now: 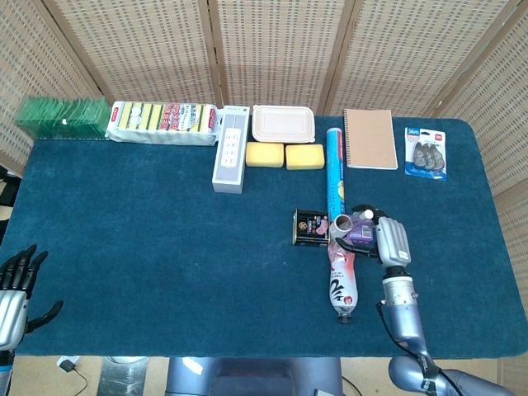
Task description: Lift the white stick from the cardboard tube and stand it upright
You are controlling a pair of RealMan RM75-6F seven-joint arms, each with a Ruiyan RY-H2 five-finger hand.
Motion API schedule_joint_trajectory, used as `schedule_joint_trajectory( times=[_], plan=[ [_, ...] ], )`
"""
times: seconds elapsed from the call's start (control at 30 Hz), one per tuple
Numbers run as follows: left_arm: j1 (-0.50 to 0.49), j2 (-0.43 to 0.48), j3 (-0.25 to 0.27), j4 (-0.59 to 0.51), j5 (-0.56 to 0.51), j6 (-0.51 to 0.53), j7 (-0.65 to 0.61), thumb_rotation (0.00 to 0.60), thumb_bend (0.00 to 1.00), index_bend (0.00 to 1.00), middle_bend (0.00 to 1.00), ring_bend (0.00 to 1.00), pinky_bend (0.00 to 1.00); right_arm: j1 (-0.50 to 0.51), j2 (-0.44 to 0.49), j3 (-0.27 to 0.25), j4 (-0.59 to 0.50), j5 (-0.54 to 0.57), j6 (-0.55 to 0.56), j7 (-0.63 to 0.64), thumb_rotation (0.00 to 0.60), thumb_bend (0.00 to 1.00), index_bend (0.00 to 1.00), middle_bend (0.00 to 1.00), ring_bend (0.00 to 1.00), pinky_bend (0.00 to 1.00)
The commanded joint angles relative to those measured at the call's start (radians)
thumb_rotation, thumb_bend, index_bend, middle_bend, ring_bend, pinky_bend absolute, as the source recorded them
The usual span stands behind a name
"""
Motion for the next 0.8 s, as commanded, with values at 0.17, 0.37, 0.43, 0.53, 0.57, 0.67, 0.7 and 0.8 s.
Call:
schedule_joint_trajectory(
  times=[0.17, 0.37, 0.43, 0.53, 0.57, 0.67, 0.7, 0.8],
  plan=[
    [0.003, 0.001, -0.001, 0.005, -0.004, 0.002, -0.009, 0.6, 0.19, 0.05, 0.0, 0.0, 0.07, 0.016, -0.025, 0.003, 0.01, 0.006, 0.007, -0.028, 0.422, 0.2, 0.33, 0.39, 0.36, 0.43],
    [0.003, 0.003, -0.002, 0.009, -0.007, -0.001, -0.016, 0.6, 0.19, 0.05, 0.0, 0.0, 0.07, 0.032, -0.045, 0.013, 0.017, 0.019, 0.012, -0.059, 0.528, 0.22, 0.34, 0.41, 0.38, 0.45],
    [0.003, 0.003, -0.002, 0.009, -0.007, -0.001, -0.018, 0.6, 0.19, 0.05, 0.0, 0.0, 0.07, 0.038, -0.05, 0.017, 0.019, 0.022, 0.012, -0.068, 0.541, 0.22, 0.35, 0.41, 0.39, 0.46],
    [0.003, 0.003, -0.001, 0.011, -0.008, -0.002, -0.02, 0.6, 0.19, 0.05, 0.0, 0.0, 0.07, 0.047, -0.058, 0.022, 0.02, 0.028, 0.011, -0.083, 0.57, 0.23, 0.36, 0.42, 0.4, 0.46],
    [0.003, 0.003, -0.002, 0.011, -0.008, -0.003, -0.021, 0.6, 0.19, 0.05, 0.0, 0.0, 0.07, 0.051, -0.06, 0.023, 0.021, 0.03, 0.011, -0.088, 0.58, 0.23, 0.36, 0.42, 0.4, 0.46],
    [0.004, 0.004, -0.003, 0.013, -0.013, -0.005, -0.025, 0.6, 0.19, 0.05, 0.0, 0.0, 0.07, 0.059, -0.067, 0.025, 0.022, 0.036, 0.009, -0.103, 0.596, 0.23, 0.37, 0.43, 0.41, 0.47],
    [0.003, 0.004, -0.004, 0.014, -0.014, -0.006, -0.026, 0.6, 0.19, 0.05, 0.0, 0.0, 0.07, 0.061, -0.068, 0.026, 0.021, 0.038, 0.008, -0.107, 0.598, 0.23, 0.37, 0.43, 0.41, 0.47],
    [0.002, 0.005, -0.006, 0.016, -0.017, -0.009, -0.03, 0.6, 0.19, 0.05, 0.0, 0.0, 0.07, 0.067, -0.074, 0.029, 0.023, 0.045, 0.007, -0.118, 0.6, 0.23, 0.38, 0.44, 0.43, 0.48]
  ],
)
